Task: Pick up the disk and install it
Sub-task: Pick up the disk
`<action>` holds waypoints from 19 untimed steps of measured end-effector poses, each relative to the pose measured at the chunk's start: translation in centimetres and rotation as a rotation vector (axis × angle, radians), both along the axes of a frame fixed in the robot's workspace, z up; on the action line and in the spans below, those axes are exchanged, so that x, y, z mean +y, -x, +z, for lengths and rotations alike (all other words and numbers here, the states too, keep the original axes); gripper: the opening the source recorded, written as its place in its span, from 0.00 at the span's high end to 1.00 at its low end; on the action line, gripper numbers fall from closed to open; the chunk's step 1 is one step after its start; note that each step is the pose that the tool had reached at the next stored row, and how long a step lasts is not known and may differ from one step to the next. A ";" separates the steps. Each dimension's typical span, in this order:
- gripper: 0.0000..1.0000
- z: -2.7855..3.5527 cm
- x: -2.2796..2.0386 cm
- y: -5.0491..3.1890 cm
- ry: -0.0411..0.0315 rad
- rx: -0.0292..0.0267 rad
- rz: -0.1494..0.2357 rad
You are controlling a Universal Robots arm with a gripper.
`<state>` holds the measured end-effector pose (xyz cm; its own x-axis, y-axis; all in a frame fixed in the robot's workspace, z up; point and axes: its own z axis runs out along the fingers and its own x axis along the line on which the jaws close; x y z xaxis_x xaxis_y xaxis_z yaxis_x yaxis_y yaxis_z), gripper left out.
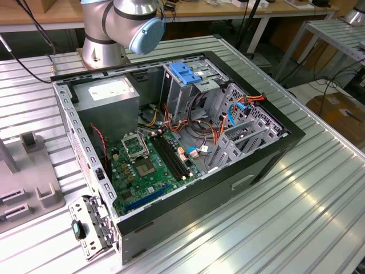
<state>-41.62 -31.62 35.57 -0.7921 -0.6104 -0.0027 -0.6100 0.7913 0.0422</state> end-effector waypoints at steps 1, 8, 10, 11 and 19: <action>0.76 0.00 0.00 0.00 0.0000 0.0000 0.016; 0.76 -0.06 0.00 0.00 0.0000 0.0000 0.145; 0.76 -0.08 0.00 0.00 0.0000 0.0000 0.181; 0.76 -0.09 0.00 0.00 0.0000 0.0000 0.207; 0.76 -0.22 0.00 0.00 0.0002 -0.0008 0.370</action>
